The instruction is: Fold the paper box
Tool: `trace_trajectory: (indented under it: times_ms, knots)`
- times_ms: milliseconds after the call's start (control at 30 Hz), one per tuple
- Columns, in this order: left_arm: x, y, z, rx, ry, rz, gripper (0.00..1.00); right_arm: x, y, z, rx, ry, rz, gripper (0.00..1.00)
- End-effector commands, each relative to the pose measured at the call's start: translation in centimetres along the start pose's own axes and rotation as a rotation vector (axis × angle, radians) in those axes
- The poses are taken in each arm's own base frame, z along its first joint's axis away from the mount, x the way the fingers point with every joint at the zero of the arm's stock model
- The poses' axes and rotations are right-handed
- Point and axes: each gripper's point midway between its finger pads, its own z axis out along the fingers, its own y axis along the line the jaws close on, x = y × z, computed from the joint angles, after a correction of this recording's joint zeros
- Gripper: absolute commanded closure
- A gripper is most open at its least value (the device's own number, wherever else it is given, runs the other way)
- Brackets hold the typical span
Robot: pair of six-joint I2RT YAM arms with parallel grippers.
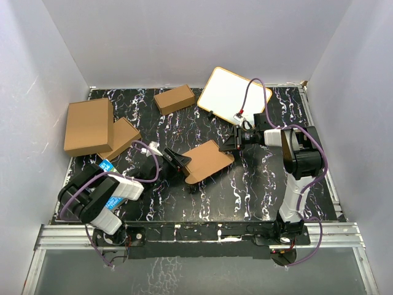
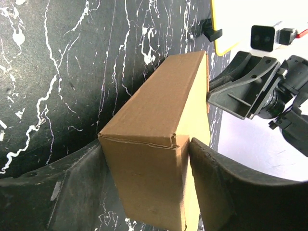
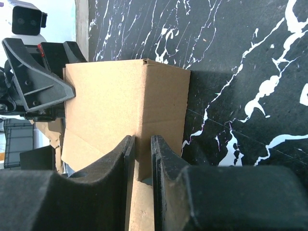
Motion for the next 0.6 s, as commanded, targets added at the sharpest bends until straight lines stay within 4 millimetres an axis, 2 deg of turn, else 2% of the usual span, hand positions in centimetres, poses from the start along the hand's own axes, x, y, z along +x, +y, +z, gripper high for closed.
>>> trace_trajectory:
  times_ms: [0, 100, 167, 300, 433, 567]
  knots:
    - [-1.2, -3.0, 0.3, 0.086, -0.049, -0.030, 0.39, 1.6, -3.4, 0.2, 0.111, 0.014, 0.022, 0.77]
    - [-1.6, -3.4, -0.1, 0.091, -0.061, -0.027, 0.50, 1.5, -3.0, 0.2, 0.091, 0.015, 0.009, 0.75]
    - [-1.8, -3.7, -0.2, 0.088, -0.065, -0.024, 0.53, 1.1, -2.5, 0.1, 0.079, 0.011, -0.011, 0.73]
    - [-1.7, -4.1, -0.5, 0.090, -0.054, -0.022, 0.62, 0.1, -1.3, -0.4, 0.057, -0.005, -0.075, 0.60]
    - [-1.5, -4.0, -0.9, 0.073, -0.038, -0.030, 0.63, -1.4, 0.5, -1.3, 0.035, -0.033, -0.154, 0.48]
    - [-1.8, -3.8, -1.4, 0.053, -0.033, -0.035, 0.65, -2.7, 1.8, -2.7, 0.036, -0.064, -0.230, 0.43]
